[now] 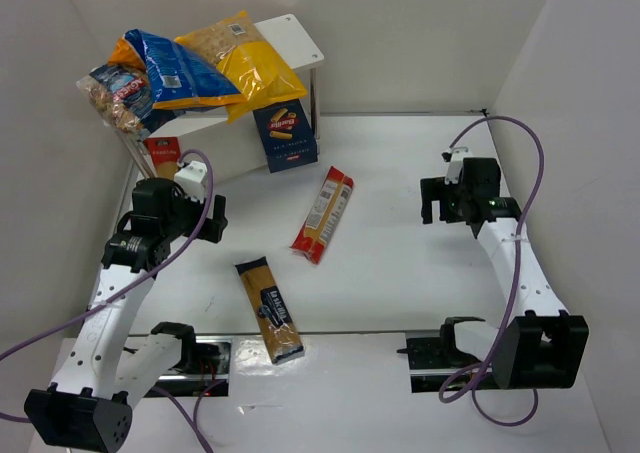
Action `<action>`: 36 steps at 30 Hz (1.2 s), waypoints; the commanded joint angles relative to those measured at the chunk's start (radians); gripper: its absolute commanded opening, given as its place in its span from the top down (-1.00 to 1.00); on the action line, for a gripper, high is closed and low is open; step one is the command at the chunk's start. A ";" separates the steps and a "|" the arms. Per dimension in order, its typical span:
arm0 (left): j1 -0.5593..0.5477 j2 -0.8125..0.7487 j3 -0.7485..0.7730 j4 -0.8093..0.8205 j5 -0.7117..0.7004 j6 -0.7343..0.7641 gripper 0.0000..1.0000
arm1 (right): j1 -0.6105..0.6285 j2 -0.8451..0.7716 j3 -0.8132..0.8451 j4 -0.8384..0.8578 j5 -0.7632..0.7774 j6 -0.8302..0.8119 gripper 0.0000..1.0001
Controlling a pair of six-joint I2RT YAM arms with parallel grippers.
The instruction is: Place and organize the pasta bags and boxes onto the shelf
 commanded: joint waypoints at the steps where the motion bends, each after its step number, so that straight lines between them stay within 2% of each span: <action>1: 0.004 -0.011 -0.001 0.019 0.023 -0.002 -1.00 | 0.041 -0.021 0.041 0.042 0.013 -0.006 -1.00; 8: 0.004 -0.011 -0.001 0.019 0.023 -0.002 -1.00 | 0.051 -0.095 0.021 0.042 -0.076 -0.067 -1.00; 12: 0.004 -0.011 -0.001 0.019 0.001 -0.002 -1.00 | 0.051 -0.072 0.035 0.033 -0.211 -0.067 -1.00; 15: 0.004 -0.011 -0.001 0.028 -0.023 -0.011 -1.00 | 0.061 0.043 0.113 0.001 -0.283 -0.046 -1.00; 18: 0.013 -0.021 -0.001 0.028 -0.032 -0.011 -1.00 | 0.143 0.169 0.202 -0.010 -0.337 -0.004 -1.00; 23: 0.041 -0.021 -0.001 0.038 -0.032 -0.011 -1.00 | 0.391 0.272 0.213 0.120 -0.286 0.088 -1.00; 26: 0.061 -0.021 -0.001 0.038 -0.032 -0.011 -1.00 | 0.420 0.379 0.213 0.209 -0.367 0.173 -1.00; 29: 0.061 -0.021 -0.001 0.025 0.034 0.009 -1.00 | 0.420 0.441 0.189 0.336 -0.397 0.310 -1.00; 32: 0.084 -0.030 -0.001 0.025 0.056 0.009 -1.00 | 0.452 0.496 0.164 0.439 -0.314 0.454 -1.00; 33: 0.096 -0.030 -0.010 0.025 0.056 0.009 -1.00 | 0.487 0.505 0.164 0.455 -0.230 0.485 -1.00; 36: 0.105 -0.018 -0.010 0.025 0.056 0.009 -1.00 | 0.565 0.514 0.167 0.470 -0.115 0.568 -1.00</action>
